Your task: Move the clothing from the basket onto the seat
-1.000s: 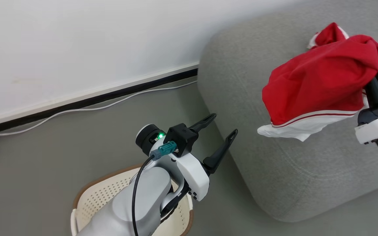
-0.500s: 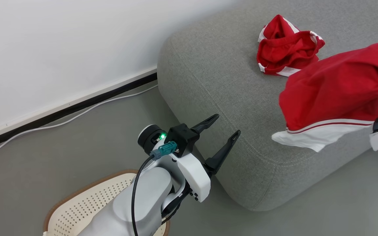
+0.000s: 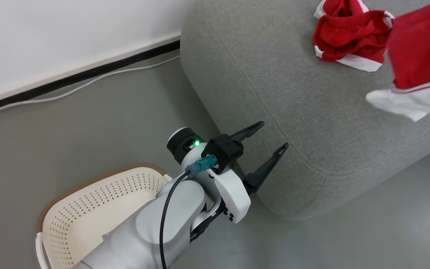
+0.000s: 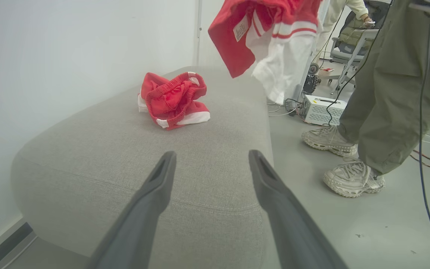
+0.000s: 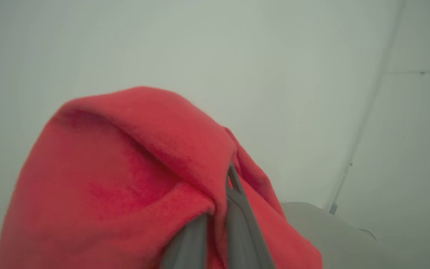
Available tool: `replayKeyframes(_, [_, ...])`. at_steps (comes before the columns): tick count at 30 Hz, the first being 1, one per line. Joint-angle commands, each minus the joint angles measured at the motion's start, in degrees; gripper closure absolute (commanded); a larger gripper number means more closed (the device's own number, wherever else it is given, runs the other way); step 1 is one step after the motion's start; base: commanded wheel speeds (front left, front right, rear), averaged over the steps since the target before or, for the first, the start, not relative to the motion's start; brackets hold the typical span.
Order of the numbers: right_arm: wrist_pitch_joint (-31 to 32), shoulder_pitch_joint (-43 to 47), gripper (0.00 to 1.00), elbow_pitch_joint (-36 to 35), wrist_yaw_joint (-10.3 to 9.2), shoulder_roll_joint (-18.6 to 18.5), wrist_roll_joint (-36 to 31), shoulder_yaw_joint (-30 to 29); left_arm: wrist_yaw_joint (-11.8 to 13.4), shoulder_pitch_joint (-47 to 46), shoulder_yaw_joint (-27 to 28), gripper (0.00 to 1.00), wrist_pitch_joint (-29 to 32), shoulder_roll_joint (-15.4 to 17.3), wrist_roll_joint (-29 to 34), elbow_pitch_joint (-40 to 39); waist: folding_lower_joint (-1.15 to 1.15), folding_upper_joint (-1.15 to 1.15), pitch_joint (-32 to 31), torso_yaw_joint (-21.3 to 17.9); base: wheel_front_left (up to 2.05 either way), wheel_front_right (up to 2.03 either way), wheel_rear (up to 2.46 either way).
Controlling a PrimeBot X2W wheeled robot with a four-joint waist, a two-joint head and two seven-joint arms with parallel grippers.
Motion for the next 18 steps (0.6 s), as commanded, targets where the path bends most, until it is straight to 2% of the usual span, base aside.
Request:
replayKeyframes(1, [-0.3, -2.0, 1.00, -0.2, 0.16, -3.2, -0.6, -1.6, 0.8, -3.6, 0.5, 0.00, -0.3, 0.1, 0.4, -1.7, 0.00, 0.00, 3.8, 1.8, 0.00, 0.00, 0.00])
replayKeyframes(11, [-0.3, -15.0, 1.00, 10.1, 0.16, -10.7, -5.7, -10.7, 3.1, -12.2, -4.8, 0.00, -0.3, 0.1, -0.3, -3.0, 0.00, 0.00, 14.7, 6.2, 0.00, 0.00, 0.00])
replayKeyframes(18, [-0.3, -25.0, 1.00, 19.5, 0.16, -14.5, -10.1, -12.6, 5.0, -15.9, -7.2, 0.00, -0.3, 0.1, -1.4, -4.3, 0.00, 0.00, 19.8, 9.0, 0.00, 0.00, 0.00])
